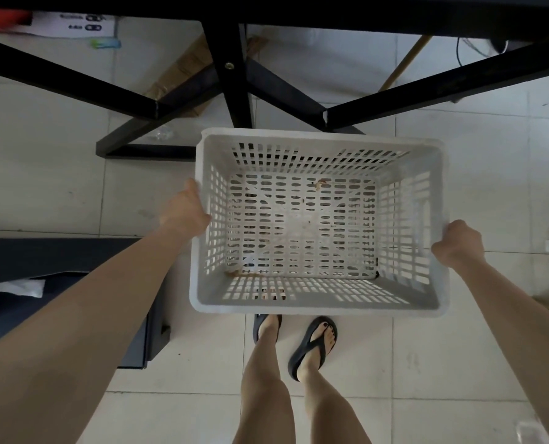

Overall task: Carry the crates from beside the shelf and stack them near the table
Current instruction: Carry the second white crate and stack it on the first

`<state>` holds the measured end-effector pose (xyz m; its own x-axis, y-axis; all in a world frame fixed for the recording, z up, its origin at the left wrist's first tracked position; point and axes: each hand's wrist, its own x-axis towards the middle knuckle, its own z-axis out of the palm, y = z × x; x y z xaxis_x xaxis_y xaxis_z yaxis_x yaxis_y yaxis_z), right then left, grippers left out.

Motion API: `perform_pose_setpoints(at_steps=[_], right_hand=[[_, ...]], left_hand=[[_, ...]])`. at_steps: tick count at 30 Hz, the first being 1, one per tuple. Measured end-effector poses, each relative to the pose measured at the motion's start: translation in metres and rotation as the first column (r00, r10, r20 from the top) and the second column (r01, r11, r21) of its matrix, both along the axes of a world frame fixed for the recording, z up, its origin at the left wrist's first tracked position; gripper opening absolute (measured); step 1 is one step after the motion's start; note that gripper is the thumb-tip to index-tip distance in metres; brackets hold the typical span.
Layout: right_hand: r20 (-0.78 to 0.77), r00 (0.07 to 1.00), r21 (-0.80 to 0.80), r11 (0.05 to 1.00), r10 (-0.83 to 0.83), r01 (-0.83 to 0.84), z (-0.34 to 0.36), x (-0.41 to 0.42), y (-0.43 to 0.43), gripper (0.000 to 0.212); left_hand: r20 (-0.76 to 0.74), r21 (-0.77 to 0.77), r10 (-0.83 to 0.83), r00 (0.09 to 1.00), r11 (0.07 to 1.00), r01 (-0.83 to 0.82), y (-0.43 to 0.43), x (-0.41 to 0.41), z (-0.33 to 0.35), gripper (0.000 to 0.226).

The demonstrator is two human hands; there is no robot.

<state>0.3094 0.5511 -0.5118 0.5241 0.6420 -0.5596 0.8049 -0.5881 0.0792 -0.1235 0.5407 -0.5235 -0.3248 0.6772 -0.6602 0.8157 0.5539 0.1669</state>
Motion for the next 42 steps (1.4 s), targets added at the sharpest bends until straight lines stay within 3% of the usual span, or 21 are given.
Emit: perform_pose_setpoints(at_steps=[16,22,28,31,36,42], right_hand=[[0.019,0.999,0.021,0.999,-0.029,0.028,0.001,-0.006,0.001,0.036],[0.041,0.997,-0.035,0.998,0.059,-0.057,0.008,-0.005,-0.002,0.034],[0.072,0.976,-0.069,0.977,0.207,-0.202,0.026,-0.021,-0.005,0.046],[0.131,0.928,-0.079,0.937,0.349,-0.341,0.04,-0.035,-0.011,0.048],[0.084,0.822,-0.069,0.826,0.564,-0.559,0.072,-0.066,-0.034,0.045],[-0.009,0.547,-0.01,0.547,0.837,-0.837,0.137,-0.137,-0.09,0.017]], left_hand=[[0.003,0.006,-0.045,0.999,0.999,0.045,0.0,-0.006,-0.005,0.048],[-0.002,-0.051,-0.033,0.999,0.998,0.033,0.003,-0.002,0.001,0.053],[-0.083,-0.136,-0.049,0.995,0.99,0.038,-0.009,0.004,0.022,0.045],[-0.091,-0.127,-0.063,0.994,0.991,0.051,-0.028,0.002,0.041,0.042],[-0.063,-0.097,-0.08,0.995,0.993,0.073,-0.073,0.005,0.099,0.05],[-0.157,0.046,0.034,0.987,0.999,-0.027,-0.192,0.016,0.184,0.039]])
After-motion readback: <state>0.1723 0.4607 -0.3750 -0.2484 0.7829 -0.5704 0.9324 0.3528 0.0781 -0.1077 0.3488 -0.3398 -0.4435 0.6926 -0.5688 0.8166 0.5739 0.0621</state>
